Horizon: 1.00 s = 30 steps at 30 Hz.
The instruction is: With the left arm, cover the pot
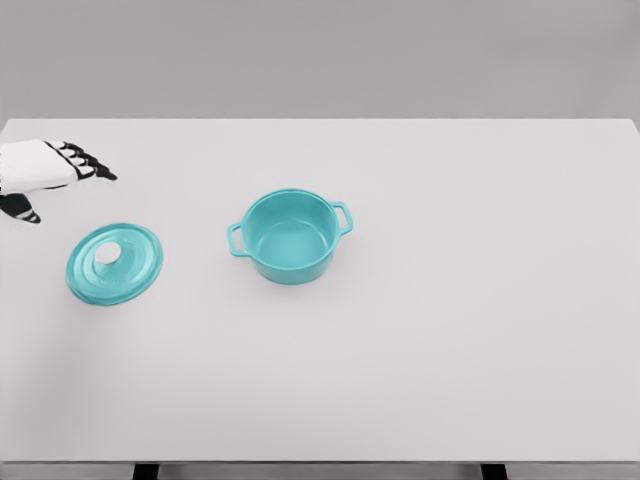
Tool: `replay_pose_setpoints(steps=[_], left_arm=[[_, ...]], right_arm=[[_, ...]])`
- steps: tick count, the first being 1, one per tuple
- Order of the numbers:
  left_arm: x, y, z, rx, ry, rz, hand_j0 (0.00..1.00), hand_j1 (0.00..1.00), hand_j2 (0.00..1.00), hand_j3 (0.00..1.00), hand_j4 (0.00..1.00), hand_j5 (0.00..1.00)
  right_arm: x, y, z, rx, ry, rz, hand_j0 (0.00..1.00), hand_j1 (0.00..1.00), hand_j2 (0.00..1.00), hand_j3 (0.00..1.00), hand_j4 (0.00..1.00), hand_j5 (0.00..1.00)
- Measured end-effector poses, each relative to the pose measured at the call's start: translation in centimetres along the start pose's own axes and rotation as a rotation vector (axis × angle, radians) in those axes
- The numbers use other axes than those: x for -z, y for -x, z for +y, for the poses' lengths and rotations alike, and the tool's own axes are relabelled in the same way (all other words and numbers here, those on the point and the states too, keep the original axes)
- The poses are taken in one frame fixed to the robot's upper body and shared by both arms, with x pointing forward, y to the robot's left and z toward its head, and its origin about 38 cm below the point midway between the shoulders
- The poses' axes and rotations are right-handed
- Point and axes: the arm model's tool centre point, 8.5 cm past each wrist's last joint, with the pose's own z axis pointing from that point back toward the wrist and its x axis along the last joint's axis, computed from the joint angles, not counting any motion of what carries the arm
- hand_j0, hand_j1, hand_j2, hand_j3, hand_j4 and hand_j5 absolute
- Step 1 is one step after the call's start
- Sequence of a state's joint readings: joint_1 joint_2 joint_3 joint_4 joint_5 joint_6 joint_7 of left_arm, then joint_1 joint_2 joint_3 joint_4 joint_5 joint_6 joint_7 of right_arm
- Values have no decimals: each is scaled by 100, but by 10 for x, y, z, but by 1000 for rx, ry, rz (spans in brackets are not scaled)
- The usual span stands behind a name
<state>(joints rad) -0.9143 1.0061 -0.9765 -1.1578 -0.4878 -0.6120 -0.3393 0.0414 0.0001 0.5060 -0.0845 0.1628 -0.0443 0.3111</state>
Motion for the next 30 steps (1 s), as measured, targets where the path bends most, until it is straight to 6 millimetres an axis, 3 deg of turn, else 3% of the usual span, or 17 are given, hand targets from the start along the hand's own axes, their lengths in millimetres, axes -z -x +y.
replay_pose_setpoints(steps=[8,12,30], left_arm=[[14,-20,-9,-117,1,-99,100,100,100,100,100,100],[6,-30,-13,-134,8,-138,100,100,100,100,100,100],[6,-51,-16,-44,49,-188,99,99,99,99,99,99]], right_arm=[[0,0,0,0,0,0,100,100,100,100,100,100],[0,0,0,0,0,0,100,100,100,100,100,100],[0,0,0,0,0,0,100,100,100,100,100,100]])
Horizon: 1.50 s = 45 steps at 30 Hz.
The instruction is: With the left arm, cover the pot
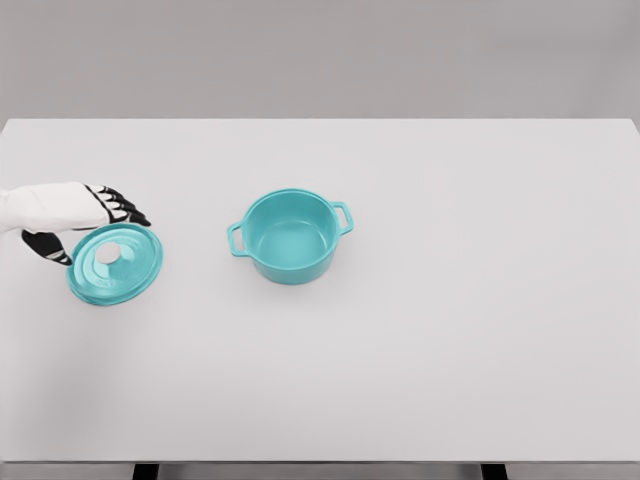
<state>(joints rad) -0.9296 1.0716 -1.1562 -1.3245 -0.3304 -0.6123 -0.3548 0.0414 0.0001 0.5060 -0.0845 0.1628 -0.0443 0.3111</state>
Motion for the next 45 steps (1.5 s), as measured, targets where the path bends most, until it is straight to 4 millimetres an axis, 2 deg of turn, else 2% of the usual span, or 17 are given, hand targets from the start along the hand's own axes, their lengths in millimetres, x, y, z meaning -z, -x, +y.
replay_pose_setpoints(steps=[4,10,17,22,45], left_arm=[[2,-6,-2,7,6,-16,98,98,98,98,98,98],[2,-9,-1,15,7,-24,90,90,90,90,90,90],[3,-11,-6,13,16,-29,87,87,87,87,87,87],[4,-11,-9,9,22,-31,79,79,79,79,79,79],[10,-8,-19,17,54,-16,77,77,77,77,77,77]], right_arm=[[0,0,0,0,0,0,100,100,100,100,100,100],[0,0,0,0,0,0,100,100,100,100,100,100],[0,0,0,0,0,0,100,100,100,100,100,100],[0,0,0,0,0,0,100,100,100,100,100,100],[0,0,0,0,0,0,100,100,100,100,100,100]])
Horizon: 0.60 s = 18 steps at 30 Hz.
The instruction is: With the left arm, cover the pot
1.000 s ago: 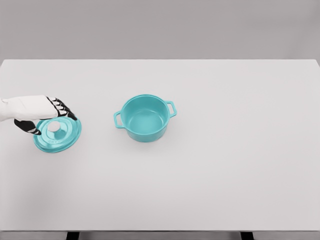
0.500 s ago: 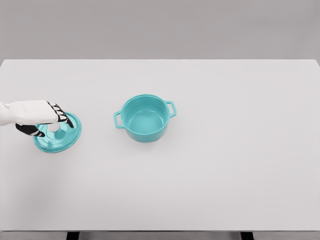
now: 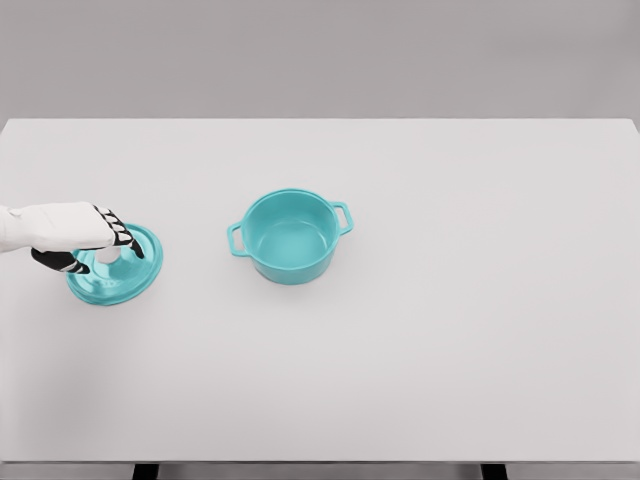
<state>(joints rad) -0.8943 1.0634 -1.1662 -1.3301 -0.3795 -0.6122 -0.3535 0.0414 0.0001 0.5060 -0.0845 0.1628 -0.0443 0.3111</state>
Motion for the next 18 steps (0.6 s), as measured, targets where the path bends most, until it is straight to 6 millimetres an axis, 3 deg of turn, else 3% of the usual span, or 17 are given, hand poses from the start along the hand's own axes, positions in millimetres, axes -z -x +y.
replay_pose_setpoints(steps=[10,18], left_arm=[[1,0,0,4,2,1,68,68,68,68,68,68],[2,-1,-1,4,4,-1,67,67,67,67,67,67]], right_arm=[[0,0,0,0,0,0,100,100,100,100,100,100],[0,0,0,0,0,0,100,100,100,100,100,100]])
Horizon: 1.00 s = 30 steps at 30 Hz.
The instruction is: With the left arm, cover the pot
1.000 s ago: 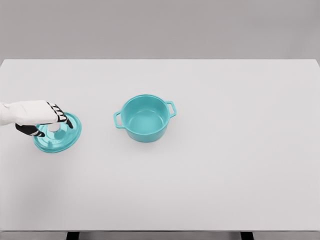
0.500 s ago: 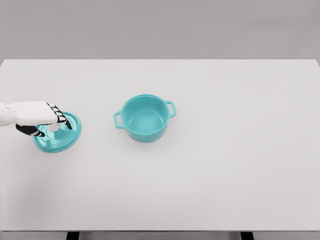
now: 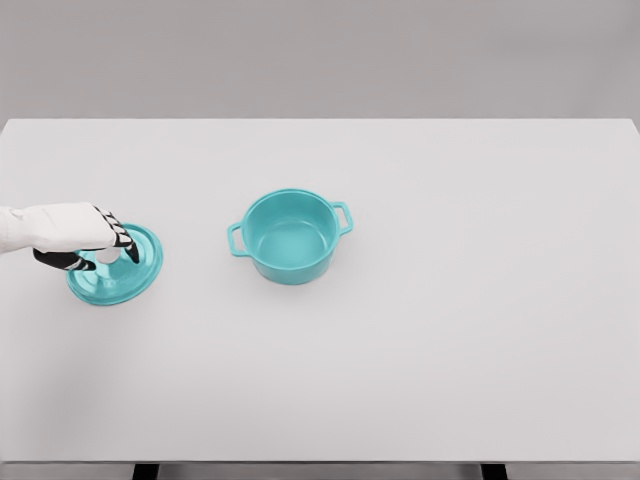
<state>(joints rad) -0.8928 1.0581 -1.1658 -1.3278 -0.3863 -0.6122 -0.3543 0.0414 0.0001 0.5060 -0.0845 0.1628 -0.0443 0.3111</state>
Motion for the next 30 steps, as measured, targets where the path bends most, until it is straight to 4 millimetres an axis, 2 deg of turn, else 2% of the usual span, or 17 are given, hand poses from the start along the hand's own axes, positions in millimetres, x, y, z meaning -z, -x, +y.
replay_pose_setpoints(steps=[30], left_arm=[[4,1,0,13,4,10,66,66,66,66,66,66]], right_arm=[[0,0,0,0,0,0,100,100,100,100,100,100]])
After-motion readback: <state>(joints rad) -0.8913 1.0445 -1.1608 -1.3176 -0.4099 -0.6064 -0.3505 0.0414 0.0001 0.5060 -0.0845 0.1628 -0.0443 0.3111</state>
